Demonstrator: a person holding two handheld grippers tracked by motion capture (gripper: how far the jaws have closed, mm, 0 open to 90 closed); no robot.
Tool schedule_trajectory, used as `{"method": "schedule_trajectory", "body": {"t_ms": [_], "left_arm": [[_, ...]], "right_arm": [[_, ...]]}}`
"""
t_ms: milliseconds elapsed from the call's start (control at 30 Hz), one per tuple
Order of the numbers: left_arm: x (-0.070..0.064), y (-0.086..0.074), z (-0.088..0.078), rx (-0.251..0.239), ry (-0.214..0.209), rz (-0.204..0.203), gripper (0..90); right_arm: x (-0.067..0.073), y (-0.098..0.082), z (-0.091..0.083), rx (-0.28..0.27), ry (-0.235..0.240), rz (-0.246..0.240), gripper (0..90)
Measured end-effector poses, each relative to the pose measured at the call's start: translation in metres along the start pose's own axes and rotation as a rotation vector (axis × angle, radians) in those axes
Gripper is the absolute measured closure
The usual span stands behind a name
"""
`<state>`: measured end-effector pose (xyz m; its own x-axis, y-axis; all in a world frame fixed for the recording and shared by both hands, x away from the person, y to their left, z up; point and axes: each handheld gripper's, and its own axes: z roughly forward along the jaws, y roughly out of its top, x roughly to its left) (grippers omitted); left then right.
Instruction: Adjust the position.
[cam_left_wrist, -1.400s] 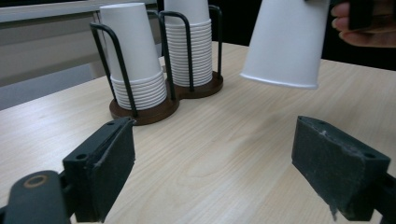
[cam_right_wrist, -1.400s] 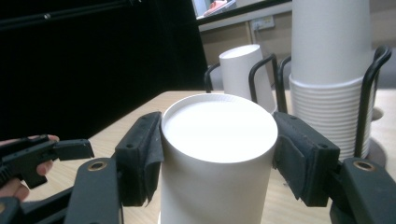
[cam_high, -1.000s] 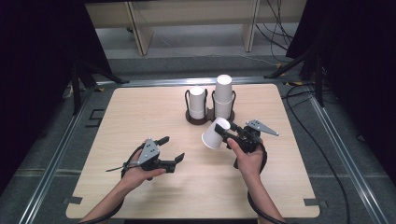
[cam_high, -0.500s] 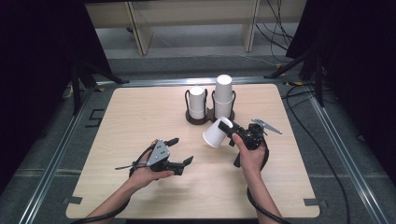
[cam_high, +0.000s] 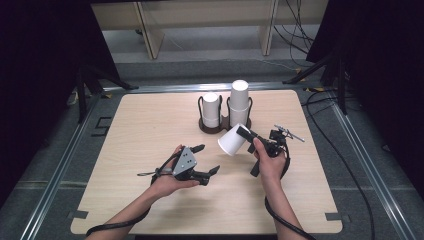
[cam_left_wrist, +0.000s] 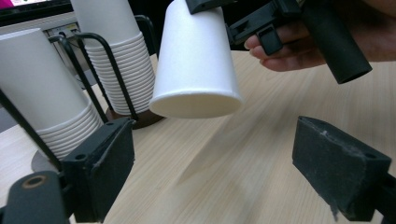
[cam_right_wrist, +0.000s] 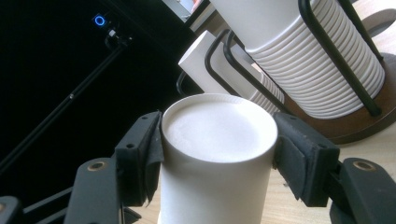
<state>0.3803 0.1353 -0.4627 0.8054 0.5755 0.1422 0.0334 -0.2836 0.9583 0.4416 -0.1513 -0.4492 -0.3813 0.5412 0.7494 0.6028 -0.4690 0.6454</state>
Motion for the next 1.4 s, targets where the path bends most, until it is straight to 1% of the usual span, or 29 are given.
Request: {"method": "schedule_trajectory", "body": {"t_ms": [67, 133, 167, 200, 233, 333, 367, 400, 433, 467, 500, 567, 600, 667, 700, 733, 767, 800, 833, 933, 967, 1000, 1033, 1100, 1133, 1167, 1200, 1267, 1400], "left_arm": [[-0.001, 0.001, 0.001, 0.000, -0.001, 0.004, 12.7], [-0.003, 0.002, 0.005, -0.002, -0.007, 0.010, 12.7], [-0.004, 0.002, 0.006, 0.000, -0.006, 0.012, 12.7], [-0.004, 0.003, 0.007, 0.002, -0.007, 0.017, 12.7], [-0.004, 0.002, 0.009, -0.002, -0.006, 0.019, 12.7], [-0.003, 0.002, 0.011, 0.011, -0.001, 0.023, 12.3], [-0.002, 0.001, 0.012, 0.010, 0.000, 0.018, 12.3], [-0.002, 0.001, 0.014, 0.001, 0.001, 0.020, 12.3], [-0.002, 0.001, 0.014, 0.001, 0.001, 0.020, 12.2], [-0.001, 0.001, 0.013, 0.013, 0.003, 0.023, 12.2], [-0.001, 0.001, 0.014, 0.010, 0.003, 0.019, 12.0], [0.000, 0.001, 0.016, -0.002, 0.002, 0.020, 10.8], [0.001, 0.001, 0.016, 0.013, 0.005, 0.024, 10.8], [0.001, 0.002, 0.018, 0.010, -0.002, 0.018, 5.7], [0.001, 0.002, 0.020, -0.002, -0.001, 0.020, 5.0], [0.001, 0.003, 0.020, 0.009, -0.001, 0.027, 4.5], [0.001, 0.004, 0.021, 0.007, -0.001, 0.025, 4.2], [0.001, 0.004, 0.022, 0.004, -0.001, 0.023, 4.0], [0.002, 0.004, 0.023, -0.001, 0.000, 0.020, 3.8], [0.003, 0.005, 0.027, 0.000, -0.001, 0.023, 3.2], [0.003, 0.005, 0.028, -0.002, -0.001, 0.027, 3.0], [0.003, 0.005, 0.028, -0.002, -0.001, 0.027, 2.8], [0.004, 0.006, 0.031, -0.005, 0.001, 0.029, 2.7], [0.004, 0.007, 0.032, -0.005, 0.001, 0.029, 2.6], [0.005, 0.008, 0.035, -0.010, 0.001, 0.026, 2.5], [0.005, 0.008, 0.035, -0.010, 0.001, 0.026, 2.5], [0.006, 0.009, 0.037, -0.002, 0.002, 0.037, 2.5], [0.006, 0.009, 0.038, 0.001, 0.004, 0.041, 2.4], [0.009, 0.009, 0.046, 0.002, 0.016, 0.028, 2.3]], "right_arm": [[-0.002, 0.001, 0.000, 0.002, 0.007, -0.008, 36.3], [-0.004, 0.001, 0.000, 0.000, 0.013, 0.018, 36.3], [-0.002, 0.001, 0.000, 0.019, 0.006, 0.065, 36.3], [-0.005, 0.001, 0.000, 0.004, 0.012, 0.040, 36.2], [-0.006, 0.002, 0.000, 0.016, 0.012, 0.050, 36.3], [-0.009, 0.001, 0.001, 0.007, 0.019, 0.057, 36.2], [-0.008, 0.001, 0.002, 0.012, 0.022, 0.082, 36.2], [-0.007, 0.001, 0.001, 0.024, 0.027, 0.122, 36.2], [-0.007, 0.001, 0.001, 0.024, 0.027, 0.122, 36.2], [-0.009, 0.002, 0.002, 0.019, 0.021, 0.090, 36.2], [-0.010, 0.002, 0.003, 0.025, 0.013, 0.104, 36.2], [-0.010, 0.002, 0.002, 0.029, 0.027, 0.114, 36.3], [-0.011, 0.002, 0.003, 0.025, 0.023, 0.109, 36.2], [-0.009, 0.002, 0.004, 0.034, 0.043, 0.166, 36.2], [-0.010, 0.001, 0.005, 0.028, 0.033, 0.149, 36.2], [-0.011, 0.002, 0.005, 0.034, 0.027, 0.147, 36.2], [-0.012, 0.002, 0.005, 0.029, 0.023, 0.124, 36.2], [-0.013, 0.001, 0.006, 0.028, 0.049, 0.143, 36.3], [-0.012, 0.002, 0.005, 0.032, 0.030, 0.142, 36.3], [-0.013, 0.003, 0.005, 0.038, 0.031, 0.156, 36.3], [-0.013, 0.003, 0.006, 0.034, 0.028, 0.147, 36.3], [-0.013, 0.003, 0.006, 0.035, 0.028, 0.152, 36.3], [-0.012, 0.002, 0.006, 0.034, 0.037, 0.183, 36.3], [-0.012, 0.003, 0.007, 0.035, 0.038, 0.183, 36.3], [-0.013, 0.003, 0.007, 0.034, 0.035, 0.159, 36.3], [-0.013, 0.003, 0.007, 0.029, 0.035, 0.152, 36.3], [-0.013, 0.003, 0.007, 0.032, 0.037, 0.161, 36.3], [-0.013, 0.003, 0.007, 0.033, 0.037, 0.171, 36.3], [-0.013, 0.003, 0.008, 0.035, 0.036, 0.172, 36.3]]}}
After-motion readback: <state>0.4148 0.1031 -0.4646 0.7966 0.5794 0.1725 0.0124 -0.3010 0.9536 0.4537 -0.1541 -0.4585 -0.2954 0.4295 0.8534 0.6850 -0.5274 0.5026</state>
